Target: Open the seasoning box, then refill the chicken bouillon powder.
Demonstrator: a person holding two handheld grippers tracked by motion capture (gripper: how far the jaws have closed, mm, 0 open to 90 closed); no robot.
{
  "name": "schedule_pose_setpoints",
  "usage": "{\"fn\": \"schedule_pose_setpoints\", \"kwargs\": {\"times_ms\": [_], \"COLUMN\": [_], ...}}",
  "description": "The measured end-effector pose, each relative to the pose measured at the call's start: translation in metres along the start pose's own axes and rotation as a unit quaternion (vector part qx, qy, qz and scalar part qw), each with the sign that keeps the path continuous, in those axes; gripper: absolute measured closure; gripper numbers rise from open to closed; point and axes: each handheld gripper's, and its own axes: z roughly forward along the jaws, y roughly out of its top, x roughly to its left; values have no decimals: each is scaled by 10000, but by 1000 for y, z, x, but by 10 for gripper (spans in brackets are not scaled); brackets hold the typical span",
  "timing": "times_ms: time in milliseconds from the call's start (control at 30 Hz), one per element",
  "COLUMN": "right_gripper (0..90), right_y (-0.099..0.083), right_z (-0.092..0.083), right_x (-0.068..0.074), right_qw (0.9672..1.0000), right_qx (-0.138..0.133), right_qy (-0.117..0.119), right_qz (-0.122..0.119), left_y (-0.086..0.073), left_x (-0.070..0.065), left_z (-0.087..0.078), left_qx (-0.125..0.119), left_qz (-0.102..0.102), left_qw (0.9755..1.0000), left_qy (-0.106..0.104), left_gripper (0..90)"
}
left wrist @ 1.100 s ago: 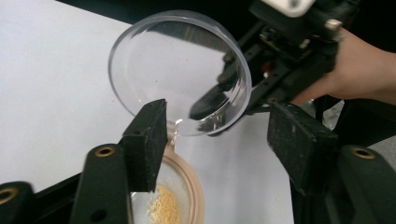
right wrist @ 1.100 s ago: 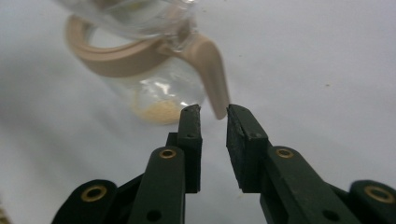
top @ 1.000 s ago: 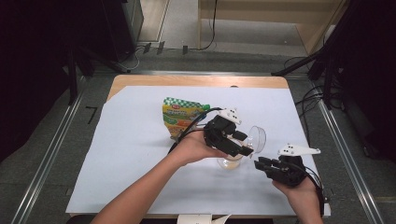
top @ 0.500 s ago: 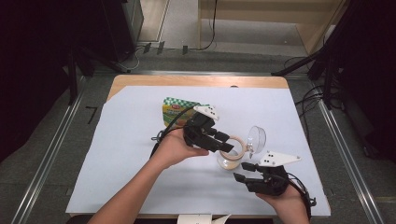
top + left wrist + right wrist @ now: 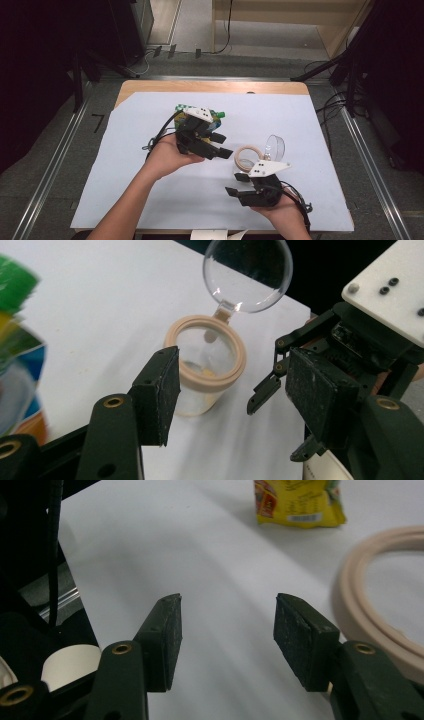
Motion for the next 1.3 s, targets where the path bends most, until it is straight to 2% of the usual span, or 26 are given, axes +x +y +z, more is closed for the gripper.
{"fn": "schedule_pose_setpoints", "kwargs": {"times_ms": [67,100,267,367,533,700,800,1033,1300], "right_gripper": [463,463,464,465,473,478,477,478,477], "right_y": [7,7,17,23,30,25,22,18,17], "right_z": [12,12,32,46,61,67,68,72,73], "right_x": [4,4,4,5,6,9,11,12,12], "right_qw": [9999,9999,9995,9993,9990,9990,9987,9984,9983], "right_qx": [15,15,0,92,173,132,157,235,278], "right_qy": [97,97,321,330,374,397,381,417,410], "right_qz": [-104,-104,21,-138,-197,-177,-292,-291,-293], "left_y": [-3,-4,-11,-15,-24,-33,-36,-45,-56], "left_x": [2,4,15,19,28,38,43,51,64], "left_z": [-7,-11,-31,-39,-53,-63,-67,-75,-88], "left_qx": [-47,-82,-213,-252,-217,-227,-217,-194,-225], "left_qz": [-54,-52,-216,-226,-264,-406,-469,-507,-642], "left_qw": [10000,9999,9993,9990,9984,9974,9968,9956,9923], "left_qy": [53,63,209,286,457,544,611,762,1031], "left_gripper": [395,395,396,398,401,401,399,398,396]}}
